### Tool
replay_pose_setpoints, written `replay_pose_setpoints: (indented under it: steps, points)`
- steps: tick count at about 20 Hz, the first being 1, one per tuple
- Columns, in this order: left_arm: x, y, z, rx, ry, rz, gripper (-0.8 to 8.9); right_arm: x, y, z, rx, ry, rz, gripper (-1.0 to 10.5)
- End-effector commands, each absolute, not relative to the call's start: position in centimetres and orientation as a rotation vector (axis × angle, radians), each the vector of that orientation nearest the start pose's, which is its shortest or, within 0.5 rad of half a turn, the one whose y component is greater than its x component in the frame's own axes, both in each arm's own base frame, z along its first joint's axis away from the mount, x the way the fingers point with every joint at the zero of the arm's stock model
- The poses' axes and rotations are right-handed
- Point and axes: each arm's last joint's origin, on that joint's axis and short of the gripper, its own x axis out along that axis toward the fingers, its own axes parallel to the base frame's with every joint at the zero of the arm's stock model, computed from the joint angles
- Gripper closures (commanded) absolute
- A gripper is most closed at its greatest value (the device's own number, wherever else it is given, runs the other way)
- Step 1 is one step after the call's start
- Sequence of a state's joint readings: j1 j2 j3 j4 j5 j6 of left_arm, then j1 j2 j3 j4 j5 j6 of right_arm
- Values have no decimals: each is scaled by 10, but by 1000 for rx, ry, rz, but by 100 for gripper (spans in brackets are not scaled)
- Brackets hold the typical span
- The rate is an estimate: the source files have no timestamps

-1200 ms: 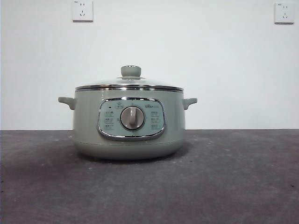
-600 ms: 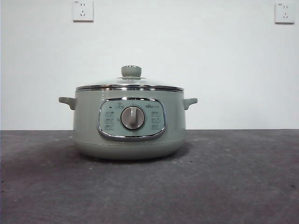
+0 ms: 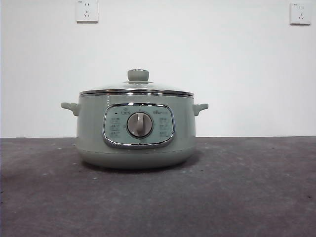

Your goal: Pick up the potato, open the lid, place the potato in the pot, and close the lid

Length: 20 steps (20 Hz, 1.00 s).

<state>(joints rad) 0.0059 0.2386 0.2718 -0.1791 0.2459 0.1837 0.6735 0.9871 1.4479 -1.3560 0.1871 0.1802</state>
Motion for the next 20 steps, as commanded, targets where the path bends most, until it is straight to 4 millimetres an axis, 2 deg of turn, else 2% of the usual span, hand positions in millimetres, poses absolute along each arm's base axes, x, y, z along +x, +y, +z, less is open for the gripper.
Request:
replay_pose_setpoints:
  steps: [1,3,5,10,20]
  points:
    - [100,-3,183,30,122,-146,815,102,74,407,-219,887,362,945]
    - [99,-2,162,-20,115,-110,815,102,74,407,-219,887,363,945]
    - [97,-2,153,-17,132,-100,815,102,74,407,-219,887,363,945]
    - [97,-1,152,-9,138,-45,815,102,74,407,-219,887,362,945]
    - [98,-2,150,-15,172,-58,815,102,74,407,-219,887,363,945]
